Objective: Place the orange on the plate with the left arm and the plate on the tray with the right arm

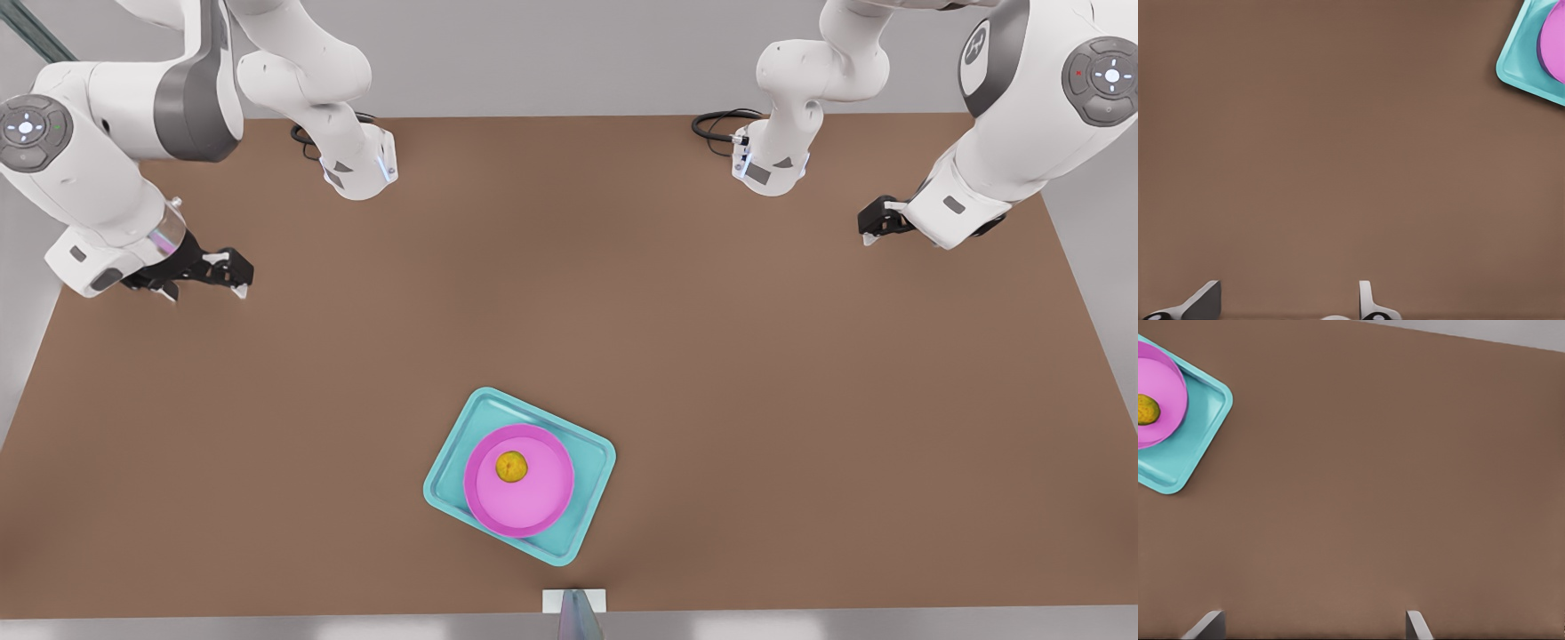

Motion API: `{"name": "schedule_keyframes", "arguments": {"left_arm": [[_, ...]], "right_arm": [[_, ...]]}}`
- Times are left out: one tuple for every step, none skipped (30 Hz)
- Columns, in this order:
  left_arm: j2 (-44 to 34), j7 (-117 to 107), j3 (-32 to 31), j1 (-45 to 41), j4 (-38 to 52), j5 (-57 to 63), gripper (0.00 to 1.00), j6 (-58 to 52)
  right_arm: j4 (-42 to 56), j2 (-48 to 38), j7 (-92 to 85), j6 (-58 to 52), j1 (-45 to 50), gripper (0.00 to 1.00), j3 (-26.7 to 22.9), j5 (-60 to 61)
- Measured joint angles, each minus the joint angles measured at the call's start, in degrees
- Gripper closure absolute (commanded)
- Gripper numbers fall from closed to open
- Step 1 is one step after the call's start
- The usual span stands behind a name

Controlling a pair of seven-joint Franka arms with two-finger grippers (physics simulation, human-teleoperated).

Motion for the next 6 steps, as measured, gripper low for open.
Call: {"name": "schedule_keyframes", "arguments": {"left_arm": [[0.01, 0.0, 0.0, 0.0, 0.0, 0.0, 0.0, 0.0], [0.03, 0.01, 0.0, 0.0, 0.0, 0.0, 0.0, 0.0], [0.02, 0.01, 0.0, 0.0, 0.0, 0.0, 0.0, 0.0], [0.03, 0.01, 0.0, 0.0, 0.0, 0.0, 0.0, 0.0], [0.04, 0.02, 0.0, 0.0, 0.0, 0.0, 0.0, 0.01], [0.04, 0.02, 0.0, 0.0, 0.0, 0.0, 0.0, 0.02]], "right_arm": [[0.01, -0.04, -0.1, -0.45, 0.0, 0.0, -0.02, -0.03], [0.01, -0.03, -0.2, -0.83, -0.04, 0.0, -0.02, -0.04], [0.03, -0.01, -0.3, -1.17, -0.09, 0.0, 0.0, -0.04], [0.07, 0.0, -0.39, -1.48, -0.14, 0.0, 0.0, -0.04], [0.08, 0.01, -0.47, -1.75, -0.17, 0.0, -0.01, -0.04], [0.11, 0.04, -0.55, -1.97, -0.2, 0.0, -0.02, -0.04]]}}
